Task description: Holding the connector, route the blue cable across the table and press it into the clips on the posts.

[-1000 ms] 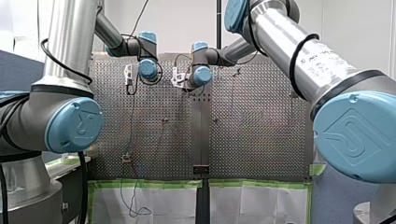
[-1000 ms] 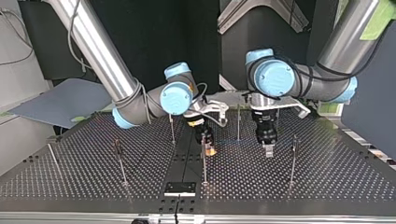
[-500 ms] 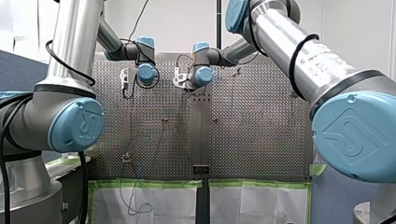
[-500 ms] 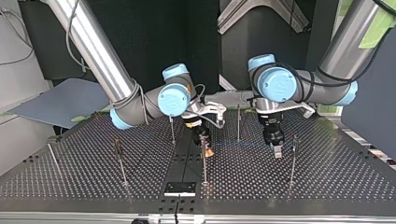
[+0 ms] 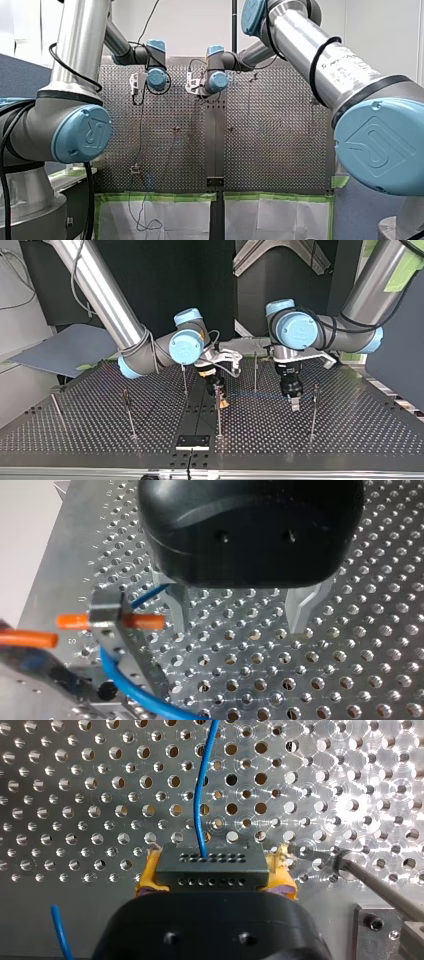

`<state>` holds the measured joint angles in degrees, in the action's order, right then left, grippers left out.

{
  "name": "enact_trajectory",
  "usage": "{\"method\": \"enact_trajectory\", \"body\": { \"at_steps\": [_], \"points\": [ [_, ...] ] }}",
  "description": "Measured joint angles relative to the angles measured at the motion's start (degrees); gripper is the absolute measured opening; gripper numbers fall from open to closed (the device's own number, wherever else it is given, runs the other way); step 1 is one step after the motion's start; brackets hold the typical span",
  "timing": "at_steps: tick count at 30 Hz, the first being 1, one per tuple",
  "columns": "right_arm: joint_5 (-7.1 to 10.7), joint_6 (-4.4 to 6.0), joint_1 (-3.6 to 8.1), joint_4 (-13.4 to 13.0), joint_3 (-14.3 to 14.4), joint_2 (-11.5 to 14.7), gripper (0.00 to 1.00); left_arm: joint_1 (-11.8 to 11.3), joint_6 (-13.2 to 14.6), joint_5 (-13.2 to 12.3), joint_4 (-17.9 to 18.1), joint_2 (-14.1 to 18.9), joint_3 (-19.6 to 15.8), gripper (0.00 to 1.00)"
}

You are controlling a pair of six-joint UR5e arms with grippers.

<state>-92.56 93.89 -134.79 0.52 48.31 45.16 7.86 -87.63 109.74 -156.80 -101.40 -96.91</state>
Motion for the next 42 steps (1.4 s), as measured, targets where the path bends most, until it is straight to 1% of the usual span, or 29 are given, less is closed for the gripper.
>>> {"method": "enact_trajectory", "body": {
  "at_steps": [1,2,3,5,6,7,19,24,26,29,32,37,42],
  "points": [
    [0.00,0.00,0.00,0.00,0.00,0.01,0.00,0.02,0.01,-0.03,0.14,0.00,0.00,0.37],
    [0.00,0.00,0.01,0.02,0.00,0.02,0.00,0.05,0.04,-0.05,0.27,0.00,0.00,0.21],
    [0.00,-0.01,0.01,0.04,0.00,0.02,0.00,0.11,0.08,-0.07,0.46,0.00,0.00,0.21],
    [0.00,-0.01,0.01,0.06,0.00,0.02,0.00,0.20,0.14,-0.09,0.72,0.00,0.00,0.03],
    [0.00,-0.01,0.01,0.06,0.00,0.02,0.00,0.25,0.15,-0.10,0.84,0.01,-0.01,0.03],
    [0.00,-0.01,0.01,0.07,0.00,0.02,0.00,0.29,0.16,-0.09,0.91,0.02,0.00,0.00],
    [0.02,-0.08,0.03,0.27,0.40,0.03,0.00,0.52,-0.50,0.25,0.52,0.02,-0.07,0.00],
    [-0.01,-0.09,0.10,0.27,2.25,0.06,0.00,0.80,-1.05,0.58,-0.82,0.00,-1.07,0.00],
    [-0.01,-0.09,0.11,0.27,3.12,0.07,0.00,0.89,-1.17,0.95,-0.76,0.00,-1.71,0.00],
    [-0.04,-0.09,0.11,0.28,4.61,0.07,0.00,0.75,-1.69,1.55,0.05,0.00,-2.95,0.00],
    [-0.04,-0.19,0.07,0.28,6.02,0.07,0.00,0.51,-2.85,1.66,1.41,-0.02,-4.43,0.00],
    [-0.02,-0.80,-0.30,0.38,7.81,0.22,0.00,0.19,-4.80,0.55,4.04,-0.18,-7.06,0.00],
    [-0.10,-1.12,-0.70,0.38,9.62,1.43,0.00,0.16,-6.09,-0.10,6.51,-0.29,-9.56,0.00]
  ]
}}
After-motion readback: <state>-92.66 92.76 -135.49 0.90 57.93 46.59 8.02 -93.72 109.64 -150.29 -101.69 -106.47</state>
